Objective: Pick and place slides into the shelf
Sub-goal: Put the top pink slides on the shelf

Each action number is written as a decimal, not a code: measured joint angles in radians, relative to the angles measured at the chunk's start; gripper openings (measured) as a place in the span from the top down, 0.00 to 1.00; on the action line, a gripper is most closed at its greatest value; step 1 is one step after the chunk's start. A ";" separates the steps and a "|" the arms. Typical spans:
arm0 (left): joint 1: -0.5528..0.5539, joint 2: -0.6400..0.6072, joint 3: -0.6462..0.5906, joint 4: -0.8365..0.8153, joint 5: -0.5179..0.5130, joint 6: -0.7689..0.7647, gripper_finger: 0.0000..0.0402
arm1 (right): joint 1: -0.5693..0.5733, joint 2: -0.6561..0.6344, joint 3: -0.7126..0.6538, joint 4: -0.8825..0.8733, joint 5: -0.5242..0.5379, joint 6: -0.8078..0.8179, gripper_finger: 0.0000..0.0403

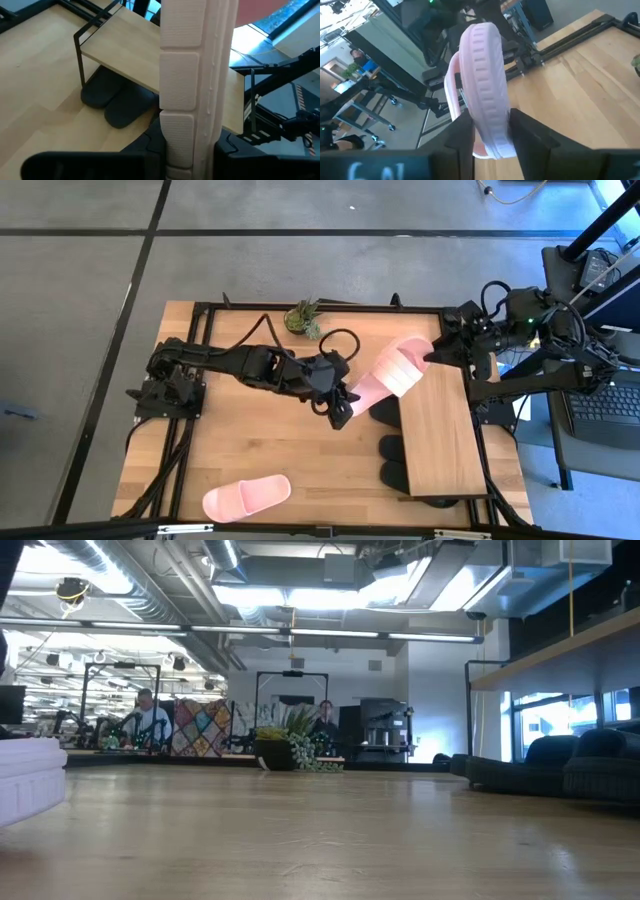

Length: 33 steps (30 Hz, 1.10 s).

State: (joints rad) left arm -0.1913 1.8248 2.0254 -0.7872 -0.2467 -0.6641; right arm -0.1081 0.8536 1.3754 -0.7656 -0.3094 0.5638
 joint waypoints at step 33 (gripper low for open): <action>0.197 0.028 0.000 0.003 0.507 -0.011 0.84 | 0.000 -0.106 -0.001 -0.033 0.405 -0.548 0.22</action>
State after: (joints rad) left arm 0.0059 1.8525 2.0255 -0.7846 0.2600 -0.6747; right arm -0.1078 0.7477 1.3746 -0.7985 0.0959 0.0162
